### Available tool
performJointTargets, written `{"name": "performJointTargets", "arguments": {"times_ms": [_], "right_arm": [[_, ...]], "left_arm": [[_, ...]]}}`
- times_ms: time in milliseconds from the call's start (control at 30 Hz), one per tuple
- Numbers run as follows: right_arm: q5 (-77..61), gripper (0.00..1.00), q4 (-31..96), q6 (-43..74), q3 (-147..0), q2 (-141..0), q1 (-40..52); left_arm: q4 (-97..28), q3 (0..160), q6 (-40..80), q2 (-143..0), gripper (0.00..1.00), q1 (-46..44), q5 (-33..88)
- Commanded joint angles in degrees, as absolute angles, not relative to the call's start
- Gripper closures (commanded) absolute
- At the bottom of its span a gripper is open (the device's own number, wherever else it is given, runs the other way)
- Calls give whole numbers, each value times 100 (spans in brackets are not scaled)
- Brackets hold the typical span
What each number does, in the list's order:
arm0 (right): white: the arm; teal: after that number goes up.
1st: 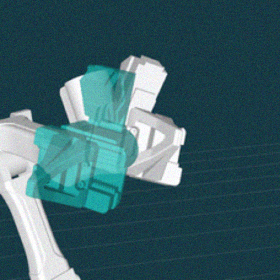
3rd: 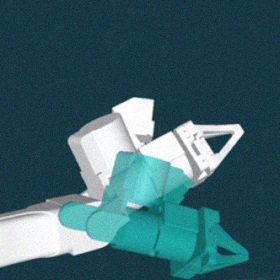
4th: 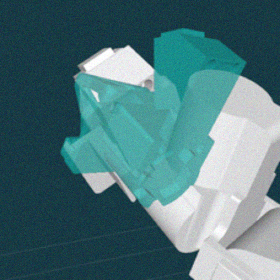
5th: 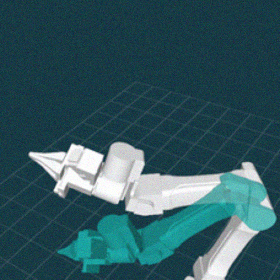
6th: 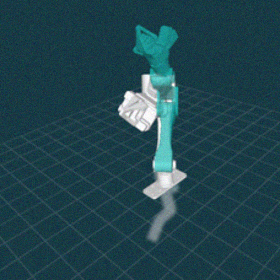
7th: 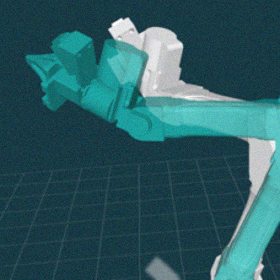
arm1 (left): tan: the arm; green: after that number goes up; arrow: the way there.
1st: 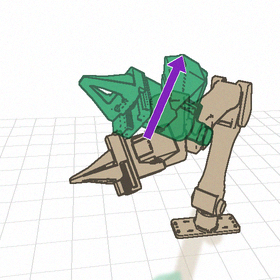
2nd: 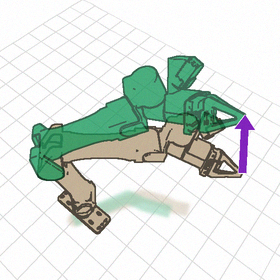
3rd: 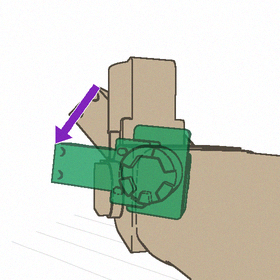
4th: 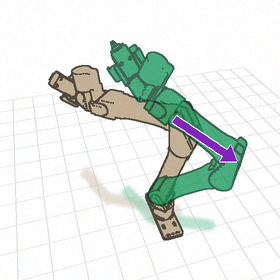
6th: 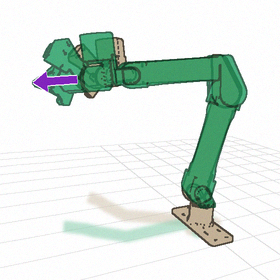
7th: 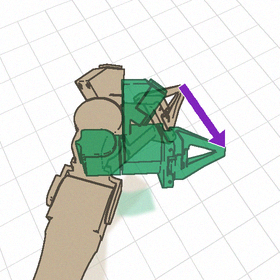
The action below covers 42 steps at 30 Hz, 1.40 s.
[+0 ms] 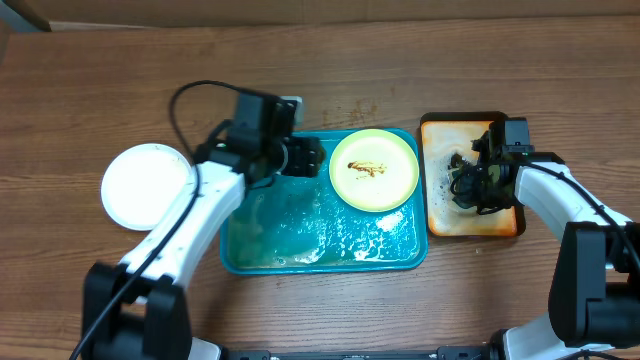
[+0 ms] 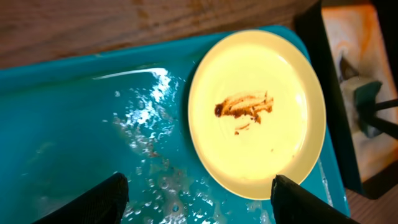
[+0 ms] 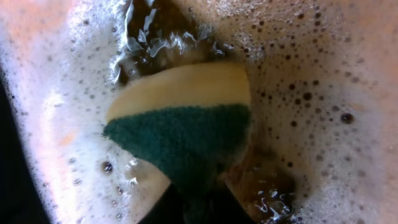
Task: Clean dirty plates on tray and stack at the side
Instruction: 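Release the plate and move left gripper to the yellow plate, then grip the yellow plate rim with left gripper and pull it toward center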
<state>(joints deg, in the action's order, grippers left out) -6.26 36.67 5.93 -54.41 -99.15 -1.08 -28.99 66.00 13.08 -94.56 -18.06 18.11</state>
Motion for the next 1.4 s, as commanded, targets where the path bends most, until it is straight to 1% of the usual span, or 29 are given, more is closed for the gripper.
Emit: {"name": "performJointTargets", "arguments": {"times_ms": [0,33,133,200,267,400,467,533,567,700,800,833,900,933,1100,1167,1200,1300,1367], "right_arm": [[-996,94,3835,617,-5393,-9896,-82],[-1107,96,4018,617,-5520,-9891,-84],[-1232,96,4635,617,-6047,-9835,-82],[-1221,96,5175,615,-6567,-9751,-82],[-1210,96,5439,615,-6851,-9675,-82],[-1208,96,5776,596,-7168,-9504,-82],[-1175,96,5826,593,-7166,-9498,-82],[-1033,96,5863,596,-7164,-9500,-82],[-947,96,5867,596,-7164,-9500,-82],[-906,96,5863,596,-7164,-9504,-82],[-908,96,5874,596,-7164,-9504,-82],[-908,96,5881,596,-7164,-9504,-82],[-910,96,5892,598,-7164,-9504,-82],[-910,96,5900,596,-7164,-9504,-82],[-910,96,5953,596,-7164,-9504,-82],[-908,96,5981,596,-7164,-9504,-82],[-908,96,5999,596,-7164,-9504,-82],[-908,96,6023,596,-7164,-9504,-82],[-908,96,6036,596,-7164,-9504,-82]], "left_arm": [[-2777,6711,1249,-9747,25,-1892,1868],[-2692,6718,1282,-9817,25,-1890,1870],[-2373,6718,1284,-9963,26,-1892,1868],[-2117,6718,1288,-10127,29,-1918,1870],[-1957,6718,1293,-10283,32,-1944,1872],[-1763,6718,1304,-10691,33,-2045,1876],[-1826,6718,1450,-10801,40,-2091,1955],[-1999,6718,1485,-10833,49,-2134,2095],[-2126,6718,1516,-10833,50,-2154,2102],[-2558,6718,2023,-10833,49,-2244,2106],[-2888,6711,2324,-10833,45,-2392,2067],[-2895,6705,2394,-10833,45,-2456,2056],[-2891,6700,2460,-10833,46,-2543,2029],[-2899,6698,2493,-10833,49,-2596,1973],[-3024,6639,2751,-10833,50,-2893,1424],[-3026,6591,2755,-10833,54,-3004,1194],[-3061,6576,2799,-10833,60,-3041,1107],[-3264,6576,2982,-10833,71,-3068,934],[-3374,6576,2991,-10833,74,-3039,834]]}}
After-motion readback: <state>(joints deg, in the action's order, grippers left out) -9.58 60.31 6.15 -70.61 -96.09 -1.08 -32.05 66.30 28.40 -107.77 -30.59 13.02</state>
